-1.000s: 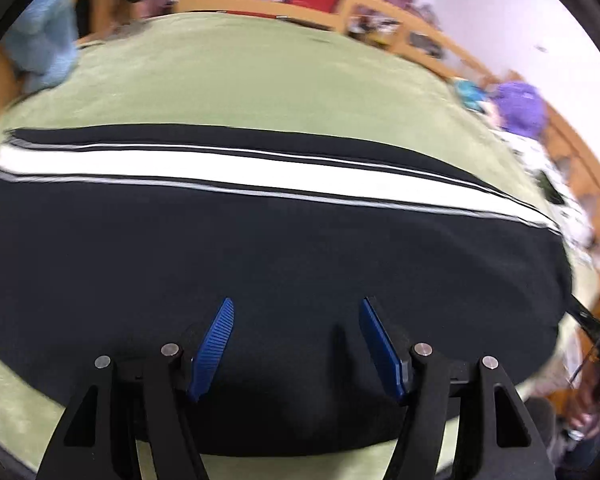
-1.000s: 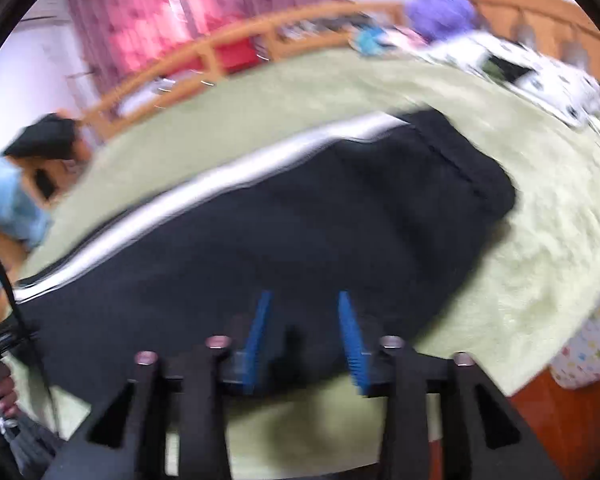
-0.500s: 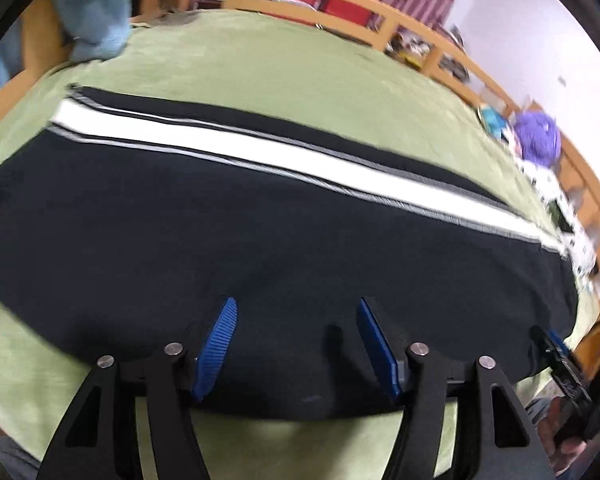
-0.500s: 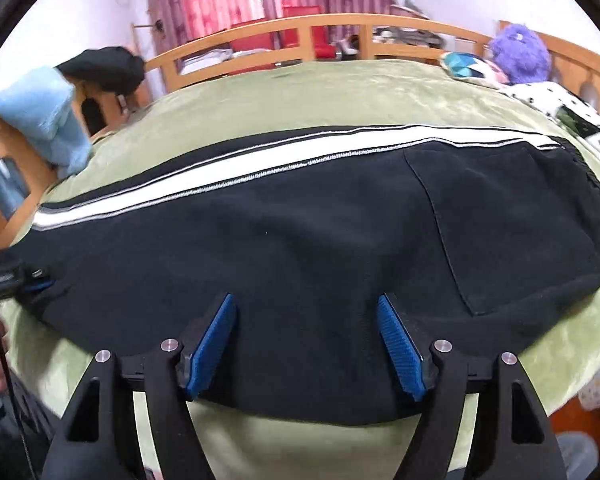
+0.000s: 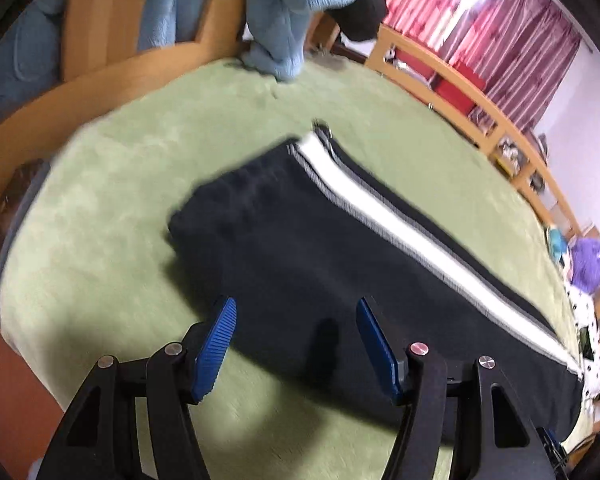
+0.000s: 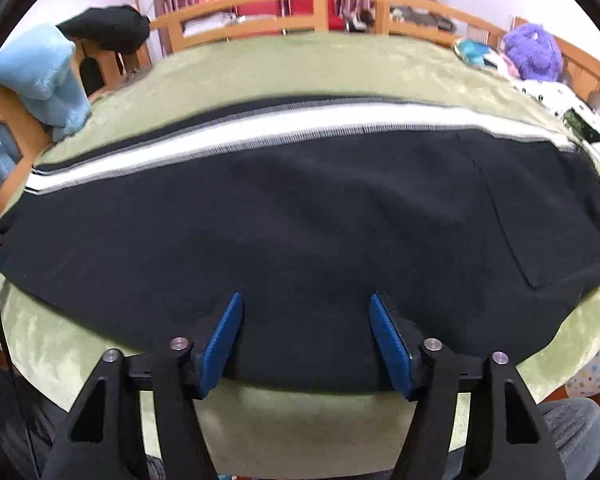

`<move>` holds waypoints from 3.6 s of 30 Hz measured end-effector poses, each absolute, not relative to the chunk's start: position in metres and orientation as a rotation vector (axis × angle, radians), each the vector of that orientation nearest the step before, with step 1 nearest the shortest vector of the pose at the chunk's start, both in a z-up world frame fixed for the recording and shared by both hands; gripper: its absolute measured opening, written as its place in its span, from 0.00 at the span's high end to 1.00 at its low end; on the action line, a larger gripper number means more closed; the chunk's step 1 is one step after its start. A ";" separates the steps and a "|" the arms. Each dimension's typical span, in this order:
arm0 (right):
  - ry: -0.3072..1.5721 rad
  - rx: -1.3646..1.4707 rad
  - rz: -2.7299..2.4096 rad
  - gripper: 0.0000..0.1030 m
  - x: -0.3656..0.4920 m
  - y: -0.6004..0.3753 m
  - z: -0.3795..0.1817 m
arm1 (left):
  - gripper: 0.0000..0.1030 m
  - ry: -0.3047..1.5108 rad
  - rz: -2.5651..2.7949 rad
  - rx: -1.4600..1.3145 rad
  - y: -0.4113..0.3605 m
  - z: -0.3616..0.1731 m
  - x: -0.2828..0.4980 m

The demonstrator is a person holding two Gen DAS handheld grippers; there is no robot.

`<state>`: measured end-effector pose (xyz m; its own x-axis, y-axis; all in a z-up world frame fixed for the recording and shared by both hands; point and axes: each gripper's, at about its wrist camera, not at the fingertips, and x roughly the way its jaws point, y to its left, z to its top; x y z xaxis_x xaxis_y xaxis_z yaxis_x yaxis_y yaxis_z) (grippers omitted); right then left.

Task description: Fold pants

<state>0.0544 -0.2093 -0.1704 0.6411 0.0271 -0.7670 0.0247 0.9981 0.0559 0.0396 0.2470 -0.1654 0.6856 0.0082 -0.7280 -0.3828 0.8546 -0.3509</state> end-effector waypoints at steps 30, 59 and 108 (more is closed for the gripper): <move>0.879 0.160 -0.254 0.38 0.121 -0.281 -0.156 | 0.82 0.846 0.158 -0.385 0.283 -0.154 0.217; 0.900 0.078 -0.140 0.36 0.088 -0.255 -0.157 | 0.41 1.001 -0.040 -0.270 0.172 -0.178 0.102; 0.823 -0.124 0.231 0.61 0.021 -0.163 -0.178 | 0.92 1.028 -0.178 -0.719 0.157 -0.220 0.028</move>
<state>0.0207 -0.1627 -0.1781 0.6565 0.1555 -0.7381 -0.2517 0.9676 -0.0200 0.0276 0.1568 -0.2203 0.5244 -0.4568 -0.7186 -0.1886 0.7607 -0.6212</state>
